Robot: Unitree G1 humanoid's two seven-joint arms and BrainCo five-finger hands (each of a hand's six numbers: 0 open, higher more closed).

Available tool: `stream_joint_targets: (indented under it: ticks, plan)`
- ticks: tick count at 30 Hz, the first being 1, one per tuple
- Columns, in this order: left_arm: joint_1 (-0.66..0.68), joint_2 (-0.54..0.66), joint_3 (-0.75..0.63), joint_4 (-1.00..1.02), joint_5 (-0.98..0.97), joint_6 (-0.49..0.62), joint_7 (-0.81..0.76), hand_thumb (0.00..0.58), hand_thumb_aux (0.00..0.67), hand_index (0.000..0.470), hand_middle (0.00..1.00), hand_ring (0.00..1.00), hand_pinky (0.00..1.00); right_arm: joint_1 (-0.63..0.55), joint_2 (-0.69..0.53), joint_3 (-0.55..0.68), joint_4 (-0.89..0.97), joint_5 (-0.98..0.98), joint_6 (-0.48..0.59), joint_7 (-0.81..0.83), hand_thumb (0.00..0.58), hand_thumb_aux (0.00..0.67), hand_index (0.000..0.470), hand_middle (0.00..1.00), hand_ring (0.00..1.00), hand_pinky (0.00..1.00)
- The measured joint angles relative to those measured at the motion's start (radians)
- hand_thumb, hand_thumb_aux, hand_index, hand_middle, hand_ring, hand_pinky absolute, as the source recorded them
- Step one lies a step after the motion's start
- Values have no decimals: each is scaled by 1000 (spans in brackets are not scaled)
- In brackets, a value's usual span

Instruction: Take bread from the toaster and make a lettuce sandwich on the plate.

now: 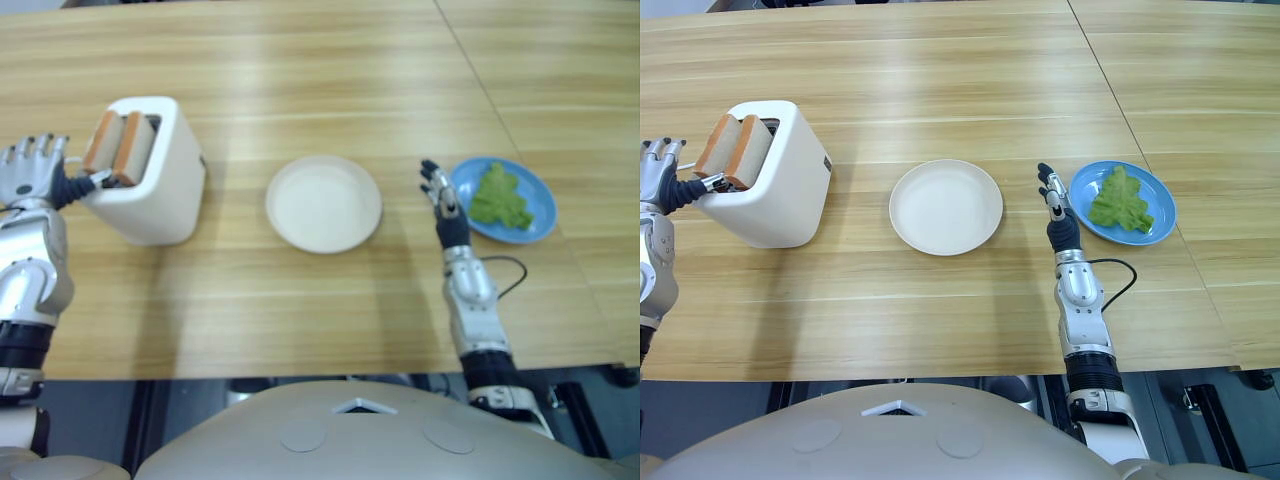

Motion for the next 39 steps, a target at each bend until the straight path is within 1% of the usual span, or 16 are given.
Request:
stream_joint_targets:
  ticks: [1,2,3,6,13,18,21,23,26,29,30,32,34,37,39]
  plan:
    - [0,0,0,-8,-1,-3,8,580,670,460,655,655,655,1,0,0,0,0,1,0,0,0,0,0,0,0]
    - [-1,-2,2,-21,-2,-10,27,580,670,460,655,655,655,1,0,0,0,0,1,0,0,0,0,0,0,0]
    - [-3,-5,3,-33,-2,-15,42,580,670,460,1000,1000,1000,1,0,0,0,0,1,-1,0,0,0,0,0,0]
    - [-3,-18,14,-66,-2,-32,99,580,670,460,1000,1000,1000,2,0,0,0,0,2,-2,0,0,0,0,0,0]
    - [19,-75,64,-227,-10,-116,237,580,670,460,1000,1000,1000,2,-2,0,0,-1,5,-5,0,0,0,0,0,0]
    - [24,-127,104,-288,-59,-176,279,580,670,460,1000,1000,1000,2,-2,1,0,-1,5,-5,0,0,0,0,0,0]
    - [27,-191,222,-391,-182,-249,318,580,670,460,1000,1000,1000,3,-2,2,1,-2,6,-6,0,0,0,0,0,0]
    - [2,-216,295,-465,-264,-297,330,580,670,460,1000,1000,1000,3,-1,2,1,-2,6,-6,0,0,0,0,0,0]
    - [-64,-291,331,-546,-423,-347,297,580,670,460,1000,1000,1000,3,1,3,5,-5,6,-7,0,0,0,0,0,0]
    - [-110,-391,281,-577,-579,-370,228,580,670,460,1000,1000,1000,1,5,5,10,-6,6,-8,0,0,0,0,0,0]
    - [-128,-442,252,-577,-629,-366,203,580,670,460,1000,1000,1000,1,5,5,12,-7,6,-8,0,0,0,0,0,0]
    - [-151,-551,164,-571,-718,-358,156,580,670,460,1000,1000,1000,-4,7,7,18,-9,6,-8,0,0,0,0,0,0]
    - [-164,-614,91,-540,-766,-354,112,580,670,460,1000,1000,1000,-6,6,8,22,-9,7,-7,0,0,0,0,0,0]
    - [-176,-721,-23,-416,-839,-339,30,580,670,460,1000,1000,1000,-7,5,6,29,-9,8,-6,0,0,0,0,0,0]
    - [-178,-775,-87,-277,-867,-337,-21,580,670,460,1000,1000,1000,-7,4,5,31,-9,10,-6,0,0,0,0,0,0]
